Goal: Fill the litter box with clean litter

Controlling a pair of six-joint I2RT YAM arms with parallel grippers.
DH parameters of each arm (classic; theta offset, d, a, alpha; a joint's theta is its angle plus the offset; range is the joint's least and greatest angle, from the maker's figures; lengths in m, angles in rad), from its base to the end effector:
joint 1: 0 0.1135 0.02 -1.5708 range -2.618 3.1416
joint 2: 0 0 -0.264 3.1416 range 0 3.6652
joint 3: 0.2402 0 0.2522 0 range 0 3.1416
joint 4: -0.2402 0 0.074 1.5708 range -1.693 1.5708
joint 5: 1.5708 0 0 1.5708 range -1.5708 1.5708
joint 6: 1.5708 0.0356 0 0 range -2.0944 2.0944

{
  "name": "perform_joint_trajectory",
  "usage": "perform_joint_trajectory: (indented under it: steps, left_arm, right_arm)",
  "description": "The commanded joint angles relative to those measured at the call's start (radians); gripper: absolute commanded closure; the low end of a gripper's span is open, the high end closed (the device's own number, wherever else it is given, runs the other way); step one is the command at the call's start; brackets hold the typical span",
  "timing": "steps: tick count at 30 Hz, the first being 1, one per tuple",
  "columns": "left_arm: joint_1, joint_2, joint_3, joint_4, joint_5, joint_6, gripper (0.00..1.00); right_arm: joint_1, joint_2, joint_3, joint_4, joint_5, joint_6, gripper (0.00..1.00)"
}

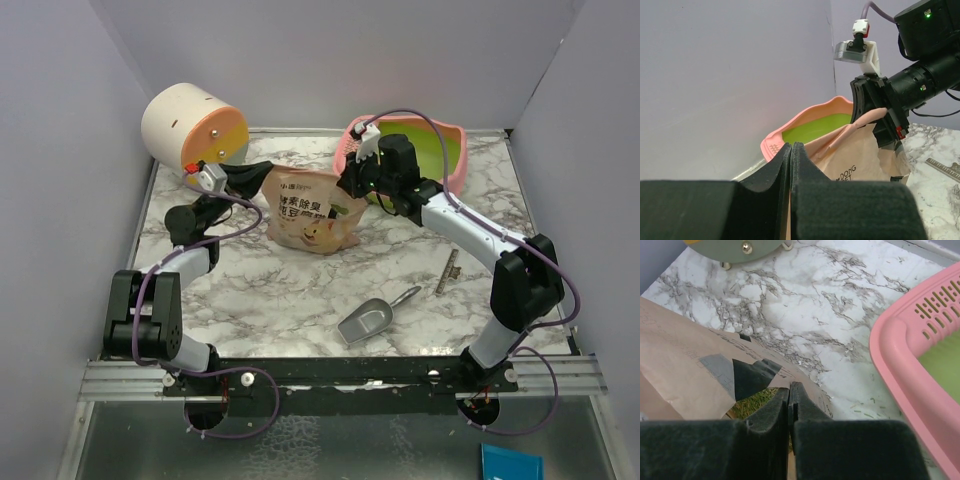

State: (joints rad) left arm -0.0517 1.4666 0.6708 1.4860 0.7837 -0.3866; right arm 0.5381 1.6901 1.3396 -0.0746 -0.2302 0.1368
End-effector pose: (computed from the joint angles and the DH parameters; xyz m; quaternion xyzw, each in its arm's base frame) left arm 0.2816 -0.0397 0.3062 0.2750 0.4460 -0.3406 0.7807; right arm 0.3402 0.2125 0.3030 -0.2274 0.8056 0.2693 0.4761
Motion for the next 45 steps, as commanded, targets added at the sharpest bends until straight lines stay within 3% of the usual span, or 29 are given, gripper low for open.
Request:
perform_joint_trajectory:
  steps: [1,2,4,8,11,13,15,17,21,24,27,32,45]
  left_arm:
    - [0.024,-0.109,0.001,0.156,-0.165,0.037,0.93]
    - [0.023,-0.126,-0.002,0.138,-0.174,0.042,0.87]
    - [0.024,-0.162,-0.014,0.104,-0.206,0.047,0.59]
    - [0.024,-0.254,-0.048,0.028,-0.290,0.032,0.40]
    - [0.023,-0.337,-0.048,-0.143,-0.329,-0.052,0.39]
    - [0.024,-0.373,0.013,-0.395,-0.268,-0.143,0.46]
    - [0.018,-0.369,0.126,-0.754,-0.144,-0.185,0.51]
    - [0.001,-0.328,0.219,-1.028,0.013,-0.139,0.59]
    - [-0.088,-0.199,0.379,-1.544,0.085,-0.014,0.64]
    - [-0.274,-0.109,0.447,-1.809,-0.079,0.126,0.61]
    - [-0.453,-0.047,0.439,-1.882,-0.261,0.166,0.55]
    - [-0.574,-0.007,0.333,-1.860,-0.406,0.135,0.54]
    - [-0.836,-0.031,0.168,-1.635,-0.603,0.152,0.52]
  right_arm:
    - [-0.018,-0.064,0.009,0.063,0.034,0.016,0.98]
    - [-0.018,-0.072,0.010,0.061,0.028,0.018,0.93]
    - [-0.018,-0.097,0.011,0.054,0.022,0.027,0.78]
    - [-0.017,-0.168,0.019,0.015,0.032,0.037,0.58]
    - [-0.018,-0.243,0.021,-0.053,0.073,0.053,0.51]
    - [-0.018,-0.309,-0.002,-0.120,0.115,0.071,0.50]
    - [-0.018,-0.390,-0.066,-0.160,0.171,0.111,0.49]
    - [-0.018,-0.483,-0.145,-0.200,0.212,0.152,0.49]
    - [-0.018,-0.635,-0.298,-0.273,0.236,0.237,0.49]
    - [-0.018,-0.710,-0.417,-0.289,0.231,0.277,0.49]
    - [-0.018,-0.750,-0.491,-0.293,0.242,0.296,0.49]
    - [-0.018,-0.779,-0.541,-0.319,0.262,0.301,0.49]
    - [-0.018,-0.810,-0.595,-0.315,0.300,0.284,0.49]
